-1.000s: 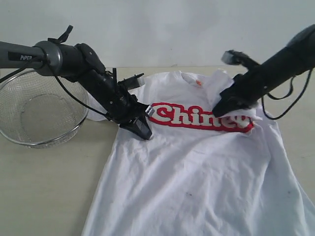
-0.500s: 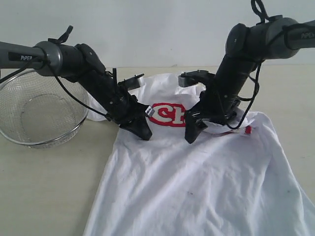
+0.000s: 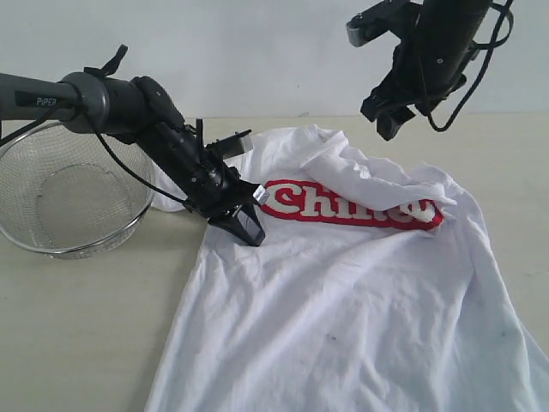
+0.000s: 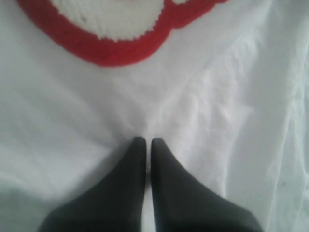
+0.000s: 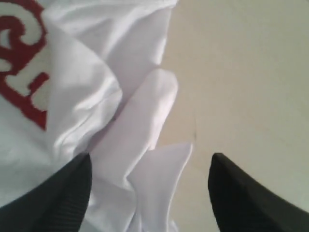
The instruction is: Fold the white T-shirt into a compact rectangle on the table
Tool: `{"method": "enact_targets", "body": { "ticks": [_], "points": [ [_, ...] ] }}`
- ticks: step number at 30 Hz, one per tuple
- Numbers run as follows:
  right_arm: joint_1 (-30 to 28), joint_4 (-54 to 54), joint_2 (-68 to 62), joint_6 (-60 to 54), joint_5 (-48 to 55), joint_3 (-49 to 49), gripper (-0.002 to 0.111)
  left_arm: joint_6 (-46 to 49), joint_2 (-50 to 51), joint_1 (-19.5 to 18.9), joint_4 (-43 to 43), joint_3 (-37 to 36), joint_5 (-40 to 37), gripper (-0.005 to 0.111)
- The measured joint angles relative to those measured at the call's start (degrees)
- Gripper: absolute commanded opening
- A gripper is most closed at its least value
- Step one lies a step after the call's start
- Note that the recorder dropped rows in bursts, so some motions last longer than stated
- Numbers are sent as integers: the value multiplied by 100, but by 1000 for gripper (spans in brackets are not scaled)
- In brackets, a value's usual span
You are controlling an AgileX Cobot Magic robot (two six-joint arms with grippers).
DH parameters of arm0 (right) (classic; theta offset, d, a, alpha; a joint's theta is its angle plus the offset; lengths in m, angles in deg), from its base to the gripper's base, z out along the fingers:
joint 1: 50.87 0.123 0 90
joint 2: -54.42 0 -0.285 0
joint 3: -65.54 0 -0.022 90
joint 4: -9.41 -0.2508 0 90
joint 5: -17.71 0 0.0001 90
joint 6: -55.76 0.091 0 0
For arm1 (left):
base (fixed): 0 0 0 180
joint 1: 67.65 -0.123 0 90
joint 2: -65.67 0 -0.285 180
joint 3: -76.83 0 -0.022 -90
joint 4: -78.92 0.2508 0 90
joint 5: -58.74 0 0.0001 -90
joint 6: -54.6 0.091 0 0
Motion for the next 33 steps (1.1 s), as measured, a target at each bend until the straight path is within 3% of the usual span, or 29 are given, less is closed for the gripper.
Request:
{"method": "enact_targets", "body": {
  "ticks": [9, 12, 19, 20, 33],
  "points": [
    [-554, -386, -710, 367, -366, -4, 61, 0, 0, 0, 0, 0, -58, 5],
    [-666, -763, -919, 367, -443, -4, 55, 0, 0, 0, 0, 0, -69, 5],
    [-738, -1223, -1140, 300, -515, -4, 3, 0, 0, 0, 0, 0, -82, 5],
    [-738, -1236, -1152, 291, -527, -4, 0, 0, 0, 0, 0, 0, -82, 5],
    [-741, -1283, -972, 230, -417, -4, 0, 0, 0, 0, 0, 0, -82, 5]
  ]
}}
